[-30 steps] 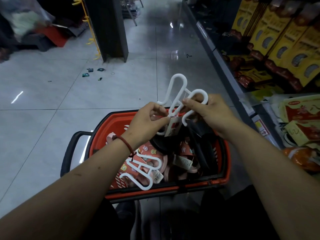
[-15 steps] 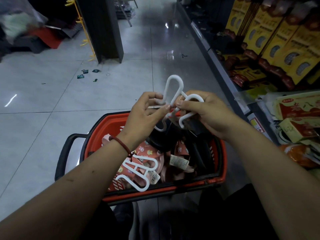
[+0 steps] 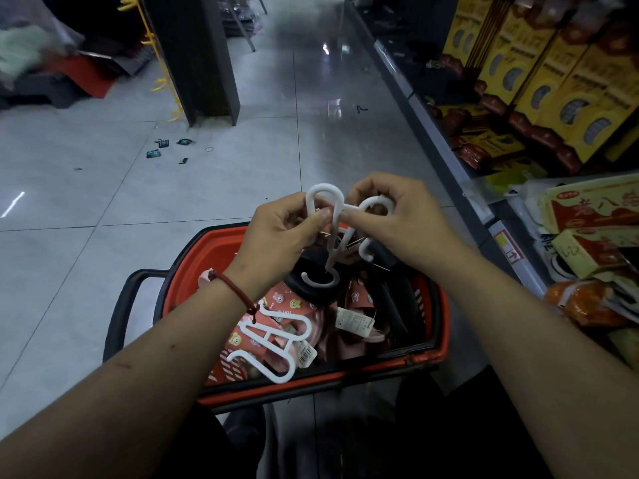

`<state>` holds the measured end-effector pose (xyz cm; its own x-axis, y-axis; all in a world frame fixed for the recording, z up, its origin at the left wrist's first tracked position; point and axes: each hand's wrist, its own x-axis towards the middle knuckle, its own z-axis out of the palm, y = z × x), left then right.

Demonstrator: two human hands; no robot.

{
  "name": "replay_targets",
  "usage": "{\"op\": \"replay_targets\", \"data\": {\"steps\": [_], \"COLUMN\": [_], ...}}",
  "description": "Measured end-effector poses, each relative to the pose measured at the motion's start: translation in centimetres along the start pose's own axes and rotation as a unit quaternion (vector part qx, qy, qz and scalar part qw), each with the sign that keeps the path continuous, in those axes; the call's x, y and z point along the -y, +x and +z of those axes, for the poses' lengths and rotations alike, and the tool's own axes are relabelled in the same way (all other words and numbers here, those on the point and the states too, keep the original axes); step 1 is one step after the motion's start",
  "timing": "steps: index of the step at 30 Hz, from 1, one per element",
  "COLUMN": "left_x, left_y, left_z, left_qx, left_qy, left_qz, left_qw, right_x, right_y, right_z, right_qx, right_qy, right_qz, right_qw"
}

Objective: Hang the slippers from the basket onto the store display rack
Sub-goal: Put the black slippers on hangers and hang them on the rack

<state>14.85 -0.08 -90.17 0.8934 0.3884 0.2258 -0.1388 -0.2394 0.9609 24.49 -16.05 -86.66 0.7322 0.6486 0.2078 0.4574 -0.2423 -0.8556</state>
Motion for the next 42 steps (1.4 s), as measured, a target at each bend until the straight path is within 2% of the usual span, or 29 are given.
{"op": "replay_targets", "data": {"steps": [4, 6, 12, 17, 21, 29, 36, 42], "left_x": [-0.1, -0.1, 0.1, 0.3, 0.3, 0.4, 0.5, 0.6], "left_y": [-0.2, -0.2, -0.3, -0.5, -0.5, -0.8, -1.1, -1.3], "left_z": [0.2, 0.3, 0.5, 1.0, 1.0, 1.3, 1.5, 1.8], "left_qx": [-0.011, -0.022, -0.048, -0.064, -0.063, -0.067, -0.086, -0.075], "left_qy": [0.017, 0.024, 0.032, 0.028, 0.019, 0.016, 0.050, 0.092], "left_qz": [0.003, 0.005, 0.016, 0.003, -0.006, -0.024, -0.003, 0.014], "left_qw": [1.000, 0.999, 0.998, 0.998, 0.998, 0.997, 0.995, 0.993], "right_x": [-0.4, -0.4, -0.5, -0.1, -0.1, -0.3, -0.3, 0.2], "right_y": [0.0, 0.1, 0.0, 0.0, -0.2, -0.1, -0.1, 0.0], "right_z": [0.5, 0.6, 0.7, 1.9, 3.2, 4.0, 4.5, 4.2], "right_qx": [-0.044, -0.065, -0.117, -0.212, -0.199, -0.170, -0.148, -0.123], "right_qy": [-0.139, -0.163, -0.206, -0.309, -0.276, -0.343, -0.392, -0.396], "right_qz": [-0.076, -0.108, -0.118, -0.109, -0.040, 0.020, 0.016, 0.016], "right_qw": [0.986, 0.979, 0.964, 0.921, 0.940, 0.924, 0.908, 0.910]}}
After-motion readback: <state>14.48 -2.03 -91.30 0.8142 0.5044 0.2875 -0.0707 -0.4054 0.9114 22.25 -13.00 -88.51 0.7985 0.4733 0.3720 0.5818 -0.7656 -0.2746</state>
